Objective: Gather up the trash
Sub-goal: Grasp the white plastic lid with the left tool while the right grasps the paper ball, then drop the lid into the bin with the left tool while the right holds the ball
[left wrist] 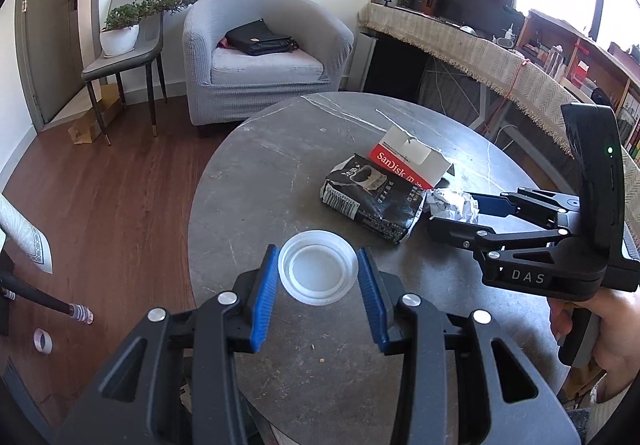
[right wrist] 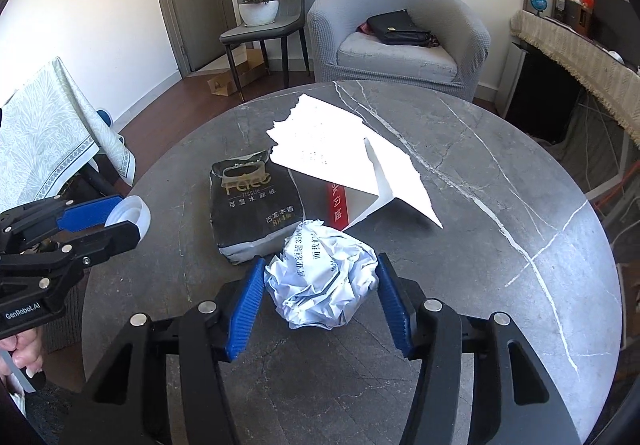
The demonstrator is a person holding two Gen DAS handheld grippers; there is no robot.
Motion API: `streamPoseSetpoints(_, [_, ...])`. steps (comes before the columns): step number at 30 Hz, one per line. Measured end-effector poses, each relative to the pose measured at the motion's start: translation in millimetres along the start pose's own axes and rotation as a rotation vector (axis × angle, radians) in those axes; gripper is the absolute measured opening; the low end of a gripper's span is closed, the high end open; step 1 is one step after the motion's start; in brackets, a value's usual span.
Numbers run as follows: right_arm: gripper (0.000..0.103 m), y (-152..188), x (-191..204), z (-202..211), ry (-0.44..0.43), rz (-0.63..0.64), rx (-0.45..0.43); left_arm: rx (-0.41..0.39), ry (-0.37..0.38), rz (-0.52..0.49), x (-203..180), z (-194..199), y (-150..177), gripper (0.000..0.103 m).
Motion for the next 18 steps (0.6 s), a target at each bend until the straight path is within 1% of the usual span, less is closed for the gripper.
streamPoseSetpoints(4, [0.055, 1.3, 1.5, 4.6, 0.003, -0.01, -0.006, -0.006, -0.005, 0.001, 2.0, 8.4, 1.4, 0.042])
streamPoseSetpoints(8, [0.055, 1.7, 10.5, 15.4, -0.005, -0.017, -0.031, -0.013, -0.003, 0.013, 4.2, 20.1, 6.5, 0.042])
streamPoseSetpoints(11, [0.055, 3.2, 24.4, 23.4, -0.019, -0.005, -0.05, -0.016, -0.014, 0.01, 4.7, 29.1, 12.9, 0.042])
streamPoseSetpoints(18, [0.055, 8.6, 60.3, 36.0, -0.066, 0.04, -0.076, -0.017, -0.039, 0.039, 16.1, 50.2, 30.2, 0.042])
Point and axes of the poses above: each gripper's, at about its wrist camera, not at the fingertips, and z roughly against the way its jaws point, x to its left, y to its underside, the point moved 7 cm from there along -z, roughly the way its jaws point, and after that the axes turned 1 degree about -z, right-handed, at the moved point
